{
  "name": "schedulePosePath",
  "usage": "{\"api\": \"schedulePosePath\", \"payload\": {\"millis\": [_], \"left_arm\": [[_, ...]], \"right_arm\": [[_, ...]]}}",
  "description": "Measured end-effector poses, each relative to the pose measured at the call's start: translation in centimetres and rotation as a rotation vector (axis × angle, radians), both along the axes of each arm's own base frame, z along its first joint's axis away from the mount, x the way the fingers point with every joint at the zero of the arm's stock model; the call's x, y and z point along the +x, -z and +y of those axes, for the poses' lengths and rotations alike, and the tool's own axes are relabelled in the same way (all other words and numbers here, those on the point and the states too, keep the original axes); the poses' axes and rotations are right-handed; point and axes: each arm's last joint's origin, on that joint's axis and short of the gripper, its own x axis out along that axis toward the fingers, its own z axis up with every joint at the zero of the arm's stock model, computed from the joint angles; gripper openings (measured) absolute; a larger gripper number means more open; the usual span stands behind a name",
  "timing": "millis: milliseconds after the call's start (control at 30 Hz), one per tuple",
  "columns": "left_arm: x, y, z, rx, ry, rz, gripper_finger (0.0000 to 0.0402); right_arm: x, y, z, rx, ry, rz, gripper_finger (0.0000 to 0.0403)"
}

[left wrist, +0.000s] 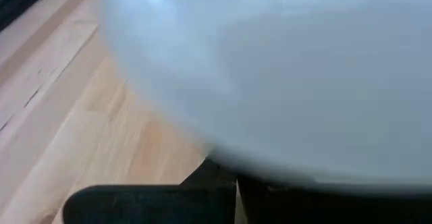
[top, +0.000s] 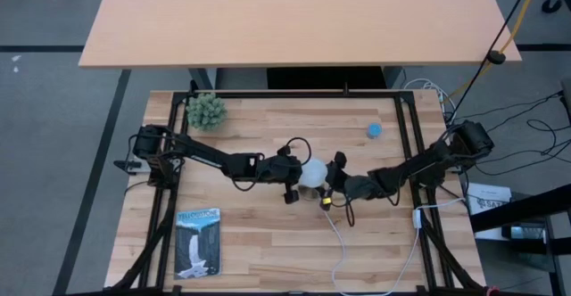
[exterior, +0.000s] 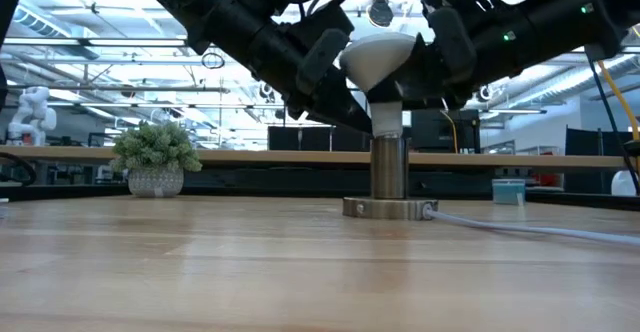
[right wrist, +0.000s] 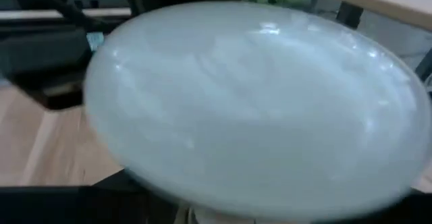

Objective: Screw lightbulb
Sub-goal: Remove the lightbulb from the desk lamp

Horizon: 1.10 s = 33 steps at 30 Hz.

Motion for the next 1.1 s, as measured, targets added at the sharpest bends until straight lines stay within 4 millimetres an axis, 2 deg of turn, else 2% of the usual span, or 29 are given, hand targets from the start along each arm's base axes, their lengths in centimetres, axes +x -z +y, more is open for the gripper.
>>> {"api": "schedulePosePath", "payload": {"millis": [200,467,567,800,967,1100], "left_arm": [[-0.1,-0.3,-0.2,0.007,0.012,-0.007,0.0000],[-1.1,-2.5,-0.6,0.056,0.019,-0.019,0.0000],[-1.3,-2.9,-0.5,0.065,0.007,-0.011,0.0000],[-1.6,-2.4,0.9,0.057,-0.045,0.056,0.0000],[-1.8,-2.1,2.3,0.022,-0.107,0.081,0.0000],[-2.0,-1.7,2.4,0.008,-0.118,0.089,0.0000]], "right_arm": [[0.2,-0.4,-0.2,-0.011,0.002,-0.030,0.0207],[0.4,-1.1,-0.1,-0.092,-0.016,-0.071,0.0184],[0.3,-1.1,-0.1,-0.145,0.034,-0.053,0.0184],[-0.1,-0.8,-0.9,-0.285,0.209,0.030,0.0181],[-0.4,0.9,-2.2,-0.134,0.263,0.104,0.0182],[-1.2,2.0,-3.3,0.014,0.345,0.168,0.0182]]}}
